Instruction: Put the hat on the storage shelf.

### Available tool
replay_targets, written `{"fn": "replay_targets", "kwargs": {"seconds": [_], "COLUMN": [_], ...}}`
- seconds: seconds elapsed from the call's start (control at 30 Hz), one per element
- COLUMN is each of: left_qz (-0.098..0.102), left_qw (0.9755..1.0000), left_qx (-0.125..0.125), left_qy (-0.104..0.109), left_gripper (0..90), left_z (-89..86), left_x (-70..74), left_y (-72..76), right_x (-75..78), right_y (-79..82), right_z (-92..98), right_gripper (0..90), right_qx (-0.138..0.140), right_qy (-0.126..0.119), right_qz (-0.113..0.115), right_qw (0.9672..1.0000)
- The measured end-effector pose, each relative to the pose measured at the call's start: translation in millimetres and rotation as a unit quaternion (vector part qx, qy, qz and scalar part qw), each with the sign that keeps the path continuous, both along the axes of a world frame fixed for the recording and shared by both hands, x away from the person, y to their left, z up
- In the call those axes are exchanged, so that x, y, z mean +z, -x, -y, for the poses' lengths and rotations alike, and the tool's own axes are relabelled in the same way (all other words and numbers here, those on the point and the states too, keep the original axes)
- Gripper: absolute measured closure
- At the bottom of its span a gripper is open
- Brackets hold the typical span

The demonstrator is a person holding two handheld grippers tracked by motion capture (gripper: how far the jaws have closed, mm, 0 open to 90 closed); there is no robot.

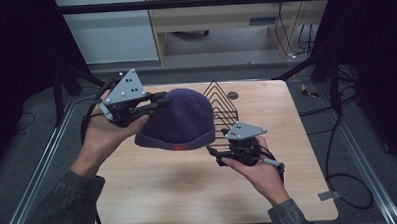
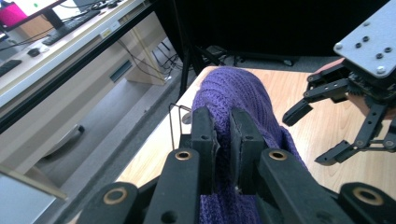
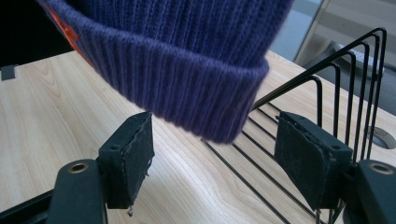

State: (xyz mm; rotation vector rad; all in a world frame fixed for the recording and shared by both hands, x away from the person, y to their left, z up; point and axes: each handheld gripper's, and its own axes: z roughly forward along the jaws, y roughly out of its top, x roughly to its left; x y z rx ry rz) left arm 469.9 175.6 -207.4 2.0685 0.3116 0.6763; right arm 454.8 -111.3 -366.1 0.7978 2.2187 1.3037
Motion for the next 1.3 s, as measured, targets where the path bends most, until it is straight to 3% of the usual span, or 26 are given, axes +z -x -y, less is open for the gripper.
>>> {"fn": "replay_targets", "kwargs": {"seconds": [0.27,0.57,0.8,0.87,0.97,1.13,1.3], "left_qz": [-0.003,-0.002,-0.011,-0.019,-0.025,-0.033,-0.031], "left_qw": [0.9998,0.9992,0.9985,0.9979,0.9976,0.9973,0.9980], "left_qx": [-0.020,-0.038,-0.049,-0.053,-0.053,-0.042,-0.026], "left_qy": [0.005,0.006,0.020,0.033,0.037,0.050,0.049], "left_gripper": [81.3,81.3,81.3,81.3,81.3,81.4,81.3], "left_z": [15.6,26.5,36.8,41.7,43.9,45.7,45.2], "left_x": [-8.5,-9.8,-13.7,-16.2,-17.8,-19.9,-18.5], "left_y": [-5.3,-7.6,-12.9,-16.7,-20.2,-26.5,-27.7], "right_x": [-0.1,-1.4,-1.1,-3.2,-6.9,-4.7,4.3], "right_y": [-5.9,-12.4,-10.3,-13.0,-17.8,-16.8,-13.8], "right_z": [13.2,31.5,37.9,39.7,42.1,45.3,46.5], "right_gripper": [28.0,27.7,27.8,33.5,42.9,62.6,71.7], "right_qx": [0.011,0.007,0.024,0.032,0.033,0.028,0.020], "right_qy": [0.012,0.007,0.004,0.000,0.003,0.002,0.010], "right_qz": [-0.006,-0.019,-0.024,-0.031,-0.033,-0.020,-0.010], "right_qw": [0.9999,0.9998,0.9994,0.9990,0.9989,0.9994,0.9997]}}
